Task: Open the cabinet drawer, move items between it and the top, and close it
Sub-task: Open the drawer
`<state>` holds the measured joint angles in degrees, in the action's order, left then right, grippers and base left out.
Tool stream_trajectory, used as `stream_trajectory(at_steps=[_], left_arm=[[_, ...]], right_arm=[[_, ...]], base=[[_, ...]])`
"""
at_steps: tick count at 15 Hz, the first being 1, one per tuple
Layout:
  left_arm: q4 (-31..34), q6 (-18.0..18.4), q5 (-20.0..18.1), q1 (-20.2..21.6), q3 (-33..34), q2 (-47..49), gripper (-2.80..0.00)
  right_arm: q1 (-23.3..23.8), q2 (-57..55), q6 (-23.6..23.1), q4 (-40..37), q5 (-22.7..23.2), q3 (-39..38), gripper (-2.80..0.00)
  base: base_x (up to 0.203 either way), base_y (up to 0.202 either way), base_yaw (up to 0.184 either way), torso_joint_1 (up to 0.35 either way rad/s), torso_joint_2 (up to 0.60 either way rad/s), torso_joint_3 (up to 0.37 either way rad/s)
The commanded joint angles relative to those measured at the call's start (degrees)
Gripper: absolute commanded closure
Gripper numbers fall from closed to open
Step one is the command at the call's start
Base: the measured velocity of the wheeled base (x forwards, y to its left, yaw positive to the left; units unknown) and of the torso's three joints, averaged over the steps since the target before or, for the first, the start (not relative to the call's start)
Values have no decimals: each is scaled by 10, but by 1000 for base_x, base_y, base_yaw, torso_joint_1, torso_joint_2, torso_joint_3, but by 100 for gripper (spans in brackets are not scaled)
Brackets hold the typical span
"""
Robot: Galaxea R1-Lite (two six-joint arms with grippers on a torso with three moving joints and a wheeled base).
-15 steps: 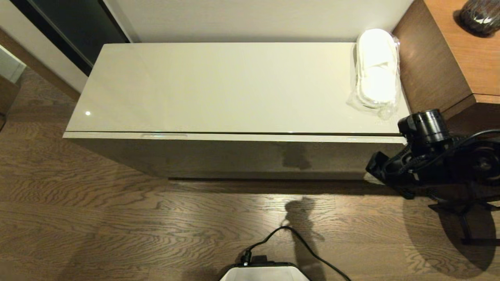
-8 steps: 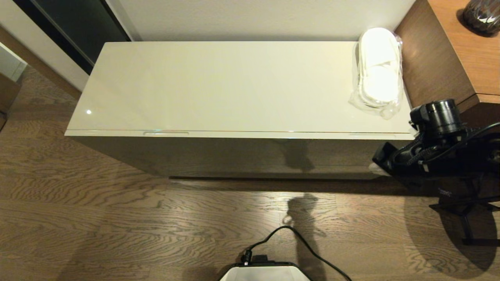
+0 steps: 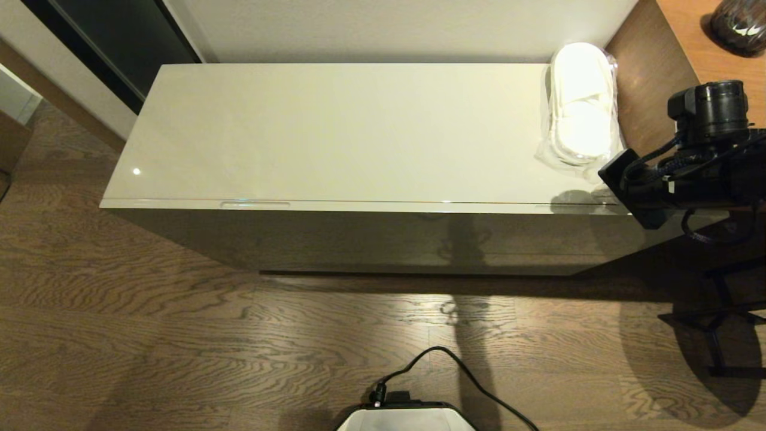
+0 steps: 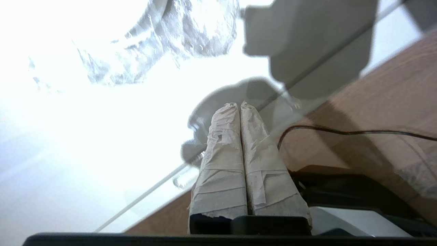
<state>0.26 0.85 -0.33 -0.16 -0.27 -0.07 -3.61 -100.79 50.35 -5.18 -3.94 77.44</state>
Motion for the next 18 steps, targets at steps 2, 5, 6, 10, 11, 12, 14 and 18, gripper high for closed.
stream_trajectory(at_steps=[2, 5, 6, 10, 11, 12, 14, 18], left_arm=[[0, 0, 0, 0, 0, 0, 0], [0, 0, 0, 0, 0, 0, 0], [0, 0, 0, 0, 0, 0, 0], [0, 0, 0, 0, 0, 0, 0], [0, 0, 0, 0, 0, 0, 0], [0, 0, 0, 0, 0, 0, 0], [0, 0, 0, 0, 0, 0, 0], [0, -1, 0, 0, 0, 0, 0]], right_arm=[[1, -20, 10, 1, -2, 9, 0], [0, -26, 20, 0, -1, 9, 0], [-1, -26, 21, 0, -1, 8, 0], [-10, -26, 24, -7, 0, -3, 0], [-12, -26, 23, -15, 1, -5, 0], [-12, -26, 23, -19, 2, -10, 0], [-12, -29, 20, -16, 7, -38, 0], [-12, -50, 16, -14, 8, -68, 0]], base=[[0, 0, 0, 0, 0, 0], [0, 0, 0, 0, 0, 0], [0, 0, 0, 0, 0, 0], [0, 0, 0, 0, 0, 0], [0, 0, 0, 0, 0, 0], [0, 0, 0, 0, 0, 0], [0, 0, 0, 0, 0, 0], [0, 0, 0, 0, 0, 0]])
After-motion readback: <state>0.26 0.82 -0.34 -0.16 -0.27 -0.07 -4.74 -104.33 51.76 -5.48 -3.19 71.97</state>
